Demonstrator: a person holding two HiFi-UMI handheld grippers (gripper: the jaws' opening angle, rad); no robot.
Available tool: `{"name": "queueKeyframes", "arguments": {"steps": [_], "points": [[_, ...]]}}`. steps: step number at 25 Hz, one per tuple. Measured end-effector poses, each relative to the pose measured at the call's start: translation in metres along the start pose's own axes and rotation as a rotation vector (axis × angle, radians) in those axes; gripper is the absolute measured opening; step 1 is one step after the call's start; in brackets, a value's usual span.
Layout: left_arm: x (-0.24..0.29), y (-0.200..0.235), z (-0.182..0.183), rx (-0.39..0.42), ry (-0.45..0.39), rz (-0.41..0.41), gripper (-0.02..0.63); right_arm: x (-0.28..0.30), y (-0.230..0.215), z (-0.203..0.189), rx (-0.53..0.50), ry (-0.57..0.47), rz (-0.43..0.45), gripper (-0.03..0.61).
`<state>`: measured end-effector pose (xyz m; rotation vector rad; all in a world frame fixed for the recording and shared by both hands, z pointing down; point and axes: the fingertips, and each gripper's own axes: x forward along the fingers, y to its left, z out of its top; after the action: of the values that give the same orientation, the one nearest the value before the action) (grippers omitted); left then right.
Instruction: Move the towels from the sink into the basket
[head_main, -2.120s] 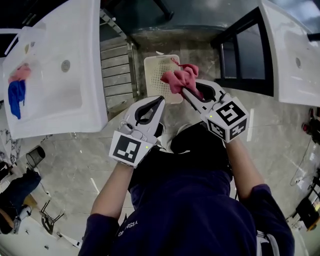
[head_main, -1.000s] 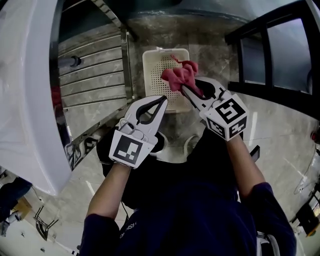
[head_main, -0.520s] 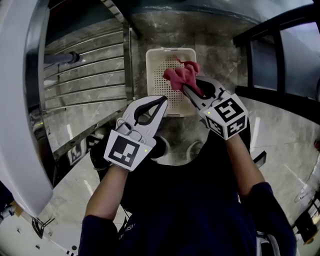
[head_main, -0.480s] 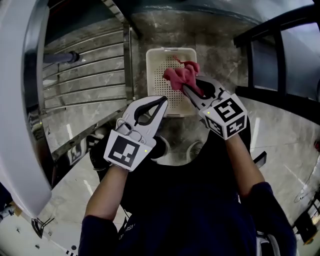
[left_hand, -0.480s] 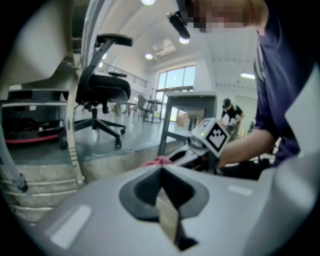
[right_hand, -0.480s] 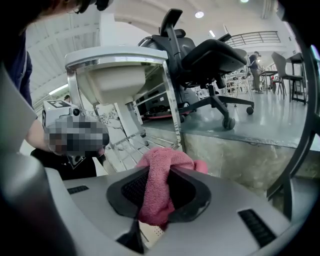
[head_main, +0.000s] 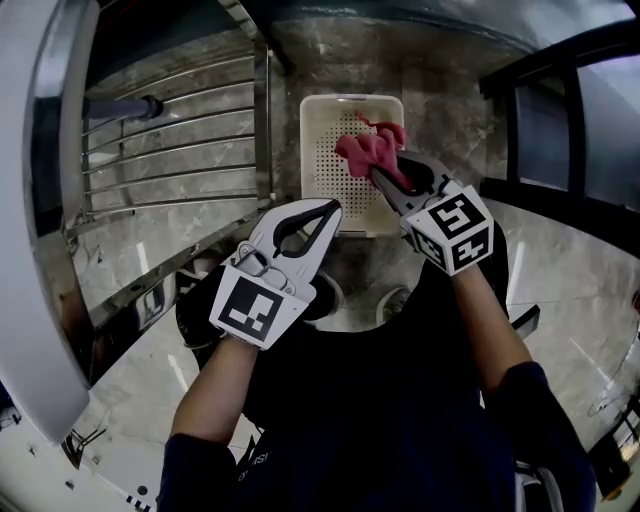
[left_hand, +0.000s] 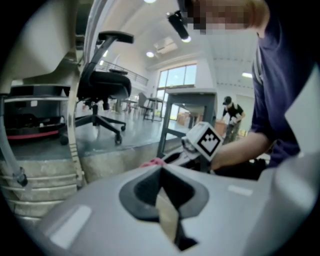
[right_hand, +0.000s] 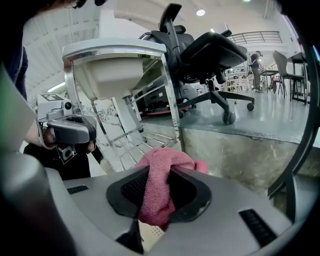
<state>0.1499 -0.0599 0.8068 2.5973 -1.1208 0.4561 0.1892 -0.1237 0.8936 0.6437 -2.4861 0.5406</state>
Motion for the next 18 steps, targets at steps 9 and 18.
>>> {"name": "queueKeyframes", "arguments": {"steps": [9,18], "points": [[0.002,0.005,0.0,-0.008,0.001,0.006,0.002,0.013,0.001,-0.007,-0.015,0.035,0.009,0.097],[-0.001,0.007,0.001,-0.01,-0.009,0.014,0.002,0.022,0.01,-0.015,-0.02,0.072,0.031,0.184]]}}
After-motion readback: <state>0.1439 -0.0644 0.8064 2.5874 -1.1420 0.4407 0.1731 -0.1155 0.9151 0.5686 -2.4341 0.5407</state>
